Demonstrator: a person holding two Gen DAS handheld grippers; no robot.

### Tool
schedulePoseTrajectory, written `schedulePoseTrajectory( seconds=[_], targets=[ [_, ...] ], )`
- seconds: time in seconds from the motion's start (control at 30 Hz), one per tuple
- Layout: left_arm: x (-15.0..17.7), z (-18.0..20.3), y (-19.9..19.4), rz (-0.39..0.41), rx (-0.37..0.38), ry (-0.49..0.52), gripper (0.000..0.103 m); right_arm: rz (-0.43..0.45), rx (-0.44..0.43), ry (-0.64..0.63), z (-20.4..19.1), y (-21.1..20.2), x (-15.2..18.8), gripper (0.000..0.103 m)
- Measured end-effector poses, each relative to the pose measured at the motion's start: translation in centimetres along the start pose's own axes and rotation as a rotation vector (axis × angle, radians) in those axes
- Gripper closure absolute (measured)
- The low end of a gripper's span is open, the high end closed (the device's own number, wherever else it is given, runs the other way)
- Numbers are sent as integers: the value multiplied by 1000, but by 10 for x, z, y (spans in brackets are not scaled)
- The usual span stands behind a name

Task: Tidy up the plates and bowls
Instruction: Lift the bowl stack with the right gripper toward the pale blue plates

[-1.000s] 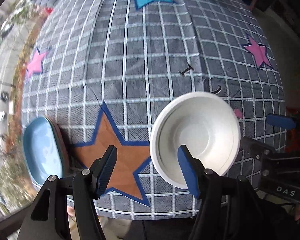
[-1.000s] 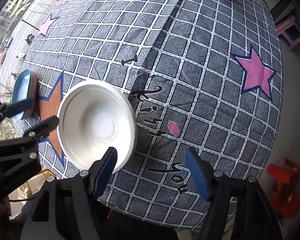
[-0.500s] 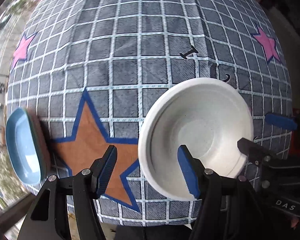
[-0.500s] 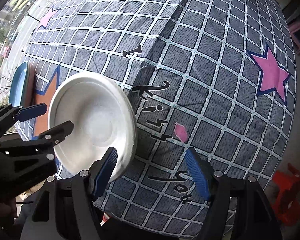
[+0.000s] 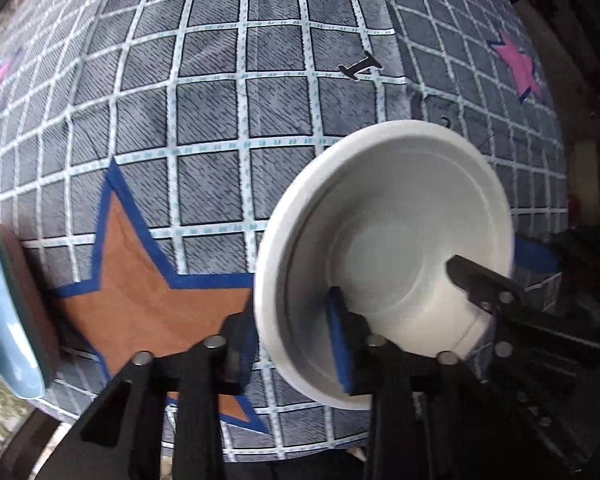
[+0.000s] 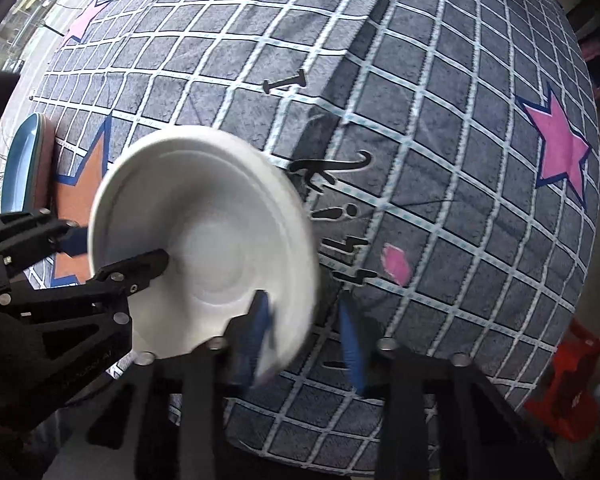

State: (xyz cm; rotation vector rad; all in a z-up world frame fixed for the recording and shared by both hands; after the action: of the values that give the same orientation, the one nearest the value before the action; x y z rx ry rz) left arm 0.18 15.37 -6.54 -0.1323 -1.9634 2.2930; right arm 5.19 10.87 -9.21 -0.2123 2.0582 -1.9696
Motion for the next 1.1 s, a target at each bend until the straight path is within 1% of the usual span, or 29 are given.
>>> schedulePoseTrajectory(
  seconds=[0.03, 0.3, 0.33, 0.53, 0.67, 0.73, 0.77, 0.9, 0.93, 1.0, 1.1],
  targets=[
    [1, -1, -1, 4, -5, 5, 75, 7, 4, -6, -5, 0, -1, 81],
    [2, -8, -26, 40, -30, 42, 75, 24, -6, -11, -37, -15, -11, 81],
    [1, -10, -32, 44, -29, 36, 75, 24, -11, -11, -35, -21, -15, 81],
    [2, -24, -61, 84, -41, 9, 75, 37, -23, -30, -58, -44, -33, 81],
    [4, -34, -82, 108, -50, -12, 75, 49, -32, -49, -82, -56, -48, 81],
    [7, -47, -89, 116, -54, -25, 75, 51, -35, -63, -89, -56, -52, 81],
    [2, -47, -95, 116, -55, -31, 75, 53, -36, -70, -96, -57, -55, 81],
    [11, -73, -108, 122, -57, -77, 75, 59, -46, -104, -118, -57, -63, 81],
    [18, -79, -114, 125, -59, -88, 75, 60, -49, -116, -116, -53, -60, 81],
    [25, -82, -119, 128, -64, -108, 74, 61, -51, -145, -132, -52, -65, 81],
    [37, -101, -128, 131, -72, -143, 74, 59, -57, -178, -152, -50, -69, 81]
  ],
)
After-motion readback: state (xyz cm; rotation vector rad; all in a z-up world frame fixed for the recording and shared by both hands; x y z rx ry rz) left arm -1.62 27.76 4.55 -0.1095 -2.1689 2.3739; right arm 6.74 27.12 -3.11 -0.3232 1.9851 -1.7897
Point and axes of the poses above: each gripper's, at about its wrist camera, not at the fingertips, and y roughly the way its jaws point, z to its right, x to its underside, the point moved 3 cm from there along y, roughly the way its jaws point, and after that the axes turned 6 degrees about z, right-handed, at the moved point
